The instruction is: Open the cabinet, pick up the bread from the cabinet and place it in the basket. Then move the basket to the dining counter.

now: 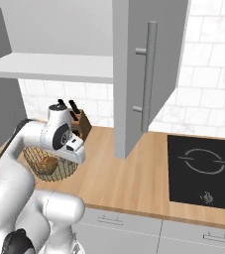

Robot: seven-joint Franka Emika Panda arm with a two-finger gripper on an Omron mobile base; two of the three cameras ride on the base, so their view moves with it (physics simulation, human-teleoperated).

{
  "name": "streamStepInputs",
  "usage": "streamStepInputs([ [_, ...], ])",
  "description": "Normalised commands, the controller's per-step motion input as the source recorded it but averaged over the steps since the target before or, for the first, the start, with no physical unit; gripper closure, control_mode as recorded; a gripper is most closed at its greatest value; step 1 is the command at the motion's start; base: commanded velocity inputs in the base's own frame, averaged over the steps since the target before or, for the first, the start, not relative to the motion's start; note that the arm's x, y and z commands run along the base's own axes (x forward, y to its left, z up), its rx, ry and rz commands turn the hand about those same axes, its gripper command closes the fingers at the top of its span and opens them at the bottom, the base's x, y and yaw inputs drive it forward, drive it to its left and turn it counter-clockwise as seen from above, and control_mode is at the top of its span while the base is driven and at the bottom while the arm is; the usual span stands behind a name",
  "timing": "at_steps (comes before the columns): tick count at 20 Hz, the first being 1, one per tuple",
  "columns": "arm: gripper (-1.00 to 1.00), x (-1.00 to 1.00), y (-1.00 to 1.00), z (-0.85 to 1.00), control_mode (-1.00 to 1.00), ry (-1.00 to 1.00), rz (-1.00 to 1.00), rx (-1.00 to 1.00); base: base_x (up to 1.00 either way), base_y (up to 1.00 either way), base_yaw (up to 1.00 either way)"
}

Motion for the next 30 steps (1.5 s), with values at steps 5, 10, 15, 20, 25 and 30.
streamStepInputs([
  [5,1.00,-0.61,-0.22,0.87,-1.00,-0.22,-0.07,-0.09,0.00,0.00,0.00],
  [10,1.00,-0.49,-0.49,0.85,-1.00,-0.19,-0.15,-0.03,0.00,0.00,0.00],
  [15,1.00,-0.51,-0.22,1.00,-1.00,-0.07,-0.14,-0.01,0.00,0.00,0.00],
  [20,1.00,-0.71,-0.21,0.93,-1.00,0.01,-0.07,-0.04,0.00,0.00,0.00],
  [25,1.00,-0.55,-0.04,0.59,-1.00,0.06,-0.06,0.12,0.00,0.00,0.00],
  [30,1.00,-0.28,0.00,0.28,-1.00,0.00,-0.13,0.19,0.00,0.00,0.00],
])
